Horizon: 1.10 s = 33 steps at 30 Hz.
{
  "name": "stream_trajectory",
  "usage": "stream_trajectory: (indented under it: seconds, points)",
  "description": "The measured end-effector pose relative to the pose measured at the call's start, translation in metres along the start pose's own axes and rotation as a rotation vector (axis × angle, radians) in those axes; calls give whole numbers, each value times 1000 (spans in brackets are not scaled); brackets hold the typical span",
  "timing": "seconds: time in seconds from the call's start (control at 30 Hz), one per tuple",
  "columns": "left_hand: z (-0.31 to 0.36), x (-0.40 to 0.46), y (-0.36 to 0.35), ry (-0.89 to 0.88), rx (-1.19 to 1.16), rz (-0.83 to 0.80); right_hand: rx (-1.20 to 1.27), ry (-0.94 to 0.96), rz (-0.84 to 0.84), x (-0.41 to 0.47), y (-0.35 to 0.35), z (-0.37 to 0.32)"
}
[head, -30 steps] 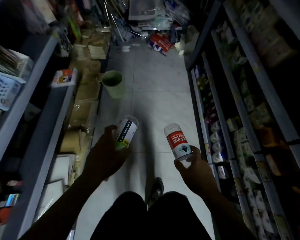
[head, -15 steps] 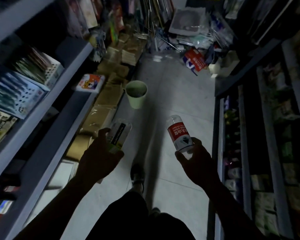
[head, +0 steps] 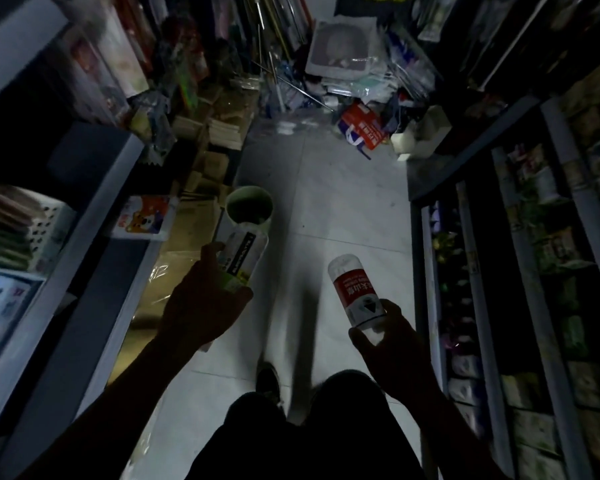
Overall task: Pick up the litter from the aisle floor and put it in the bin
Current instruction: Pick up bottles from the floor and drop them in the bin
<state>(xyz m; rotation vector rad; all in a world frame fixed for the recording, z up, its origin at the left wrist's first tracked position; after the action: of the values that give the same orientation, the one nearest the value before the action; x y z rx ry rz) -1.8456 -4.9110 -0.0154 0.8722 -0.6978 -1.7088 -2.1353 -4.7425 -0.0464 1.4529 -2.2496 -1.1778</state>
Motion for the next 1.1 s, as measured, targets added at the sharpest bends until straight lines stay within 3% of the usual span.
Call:
stream_trajectory:
  seconds: [0.23, 0.47, 0.87, 1.1]
  points:
    - [37, 91, -7, -14, 31, -35, 53, -59, 19, 72, 6, 8]
    - [66, 192, -2, 29, 70, -12, 63, -40, 1, 198, 2, -11]
    - [44, 306, 26, 314, 10, 82, -36, 145, -321, 403, -44, -126]
    - [-19, 370, 41, 434, -44, 56, -25, 50, -484, 467, -114, -182]
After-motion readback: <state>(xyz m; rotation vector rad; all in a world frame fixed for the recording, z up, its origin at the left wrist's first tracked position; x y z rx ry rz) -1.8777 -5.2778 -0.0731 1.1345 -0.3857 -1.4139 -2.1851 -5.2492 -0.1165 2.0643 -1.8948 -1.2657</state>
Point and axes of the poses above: each hand's wrist, its own x-axis towards the middle knuckle, its own y-axis out of the back of the hand, z = x × y, the point moved 8 cm from there along x, towards the middle knuckle, and after that the axes turned 7 degrees about x, right-handed, at the moved point
